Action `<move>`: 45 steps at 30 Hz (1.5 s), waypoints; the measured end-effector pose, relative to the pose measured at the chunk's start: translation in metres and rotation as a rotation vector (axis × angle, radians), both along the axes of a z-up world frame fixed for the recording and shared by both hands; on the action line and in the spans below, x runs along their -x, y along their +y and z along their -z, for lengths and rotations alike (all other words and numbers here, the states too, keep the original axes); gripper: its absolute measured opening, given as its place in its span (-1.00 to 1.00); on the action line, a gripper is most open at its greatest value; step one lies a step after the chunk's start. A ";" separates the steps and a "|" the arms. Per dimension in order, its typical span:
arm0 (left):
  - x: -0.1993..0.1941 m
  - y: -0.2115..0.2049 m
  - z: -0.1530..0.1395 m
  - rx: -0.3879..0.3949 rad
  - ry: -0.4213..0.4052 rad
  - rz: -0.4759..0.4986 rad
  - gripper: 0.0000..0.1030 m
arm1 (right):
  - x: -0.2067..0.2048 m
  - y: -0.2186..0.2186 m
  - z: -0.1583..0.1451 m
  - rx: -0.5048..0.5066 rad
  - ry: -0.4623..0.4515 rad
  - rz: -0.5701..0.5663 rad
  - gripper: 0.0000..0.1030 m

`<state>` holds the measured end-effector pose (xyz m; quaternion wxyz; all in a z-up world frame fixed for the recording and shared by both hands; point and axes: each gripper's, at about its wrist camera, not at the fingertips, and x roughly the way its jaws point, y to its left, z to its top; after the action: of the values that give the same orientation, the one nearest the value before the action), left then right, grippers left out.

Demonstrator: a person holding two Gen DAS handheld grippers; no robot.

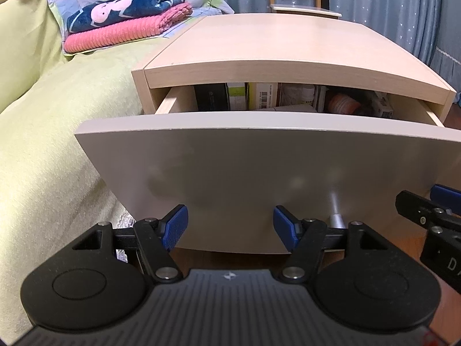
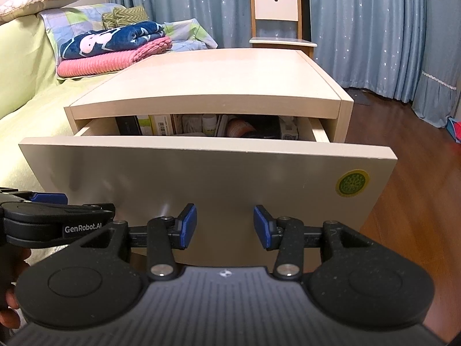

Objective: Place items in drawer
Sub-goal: 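Keep pushing the drawer front inward with both grippers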

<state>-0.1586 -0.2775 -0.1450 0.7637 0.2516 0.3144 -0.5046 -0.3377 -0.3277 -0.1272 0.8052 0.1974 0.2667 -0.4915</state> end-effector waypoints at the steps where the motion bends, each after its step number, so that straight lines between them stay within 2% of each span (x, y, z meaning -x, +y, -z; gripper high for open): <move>1: 0.000 0.000 0.000 0.001 0.001 0.000 0.31 | 0.000 0.000 0.000 0.002 0.000 0.000 -0.23; 45: -0.003 -0.011 -0.004 0.020 0.021 -0.003 0.31 | -0.007 -0.011 -0.003 0.028 0.016 0.005 -0.23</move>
<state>-0.1556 -0.2881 -0.1412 0.7635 0.2379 0.3178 -0.5093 -0.3311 -0.3384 -0.1239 0.8044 0.1830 0.2657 -0.4989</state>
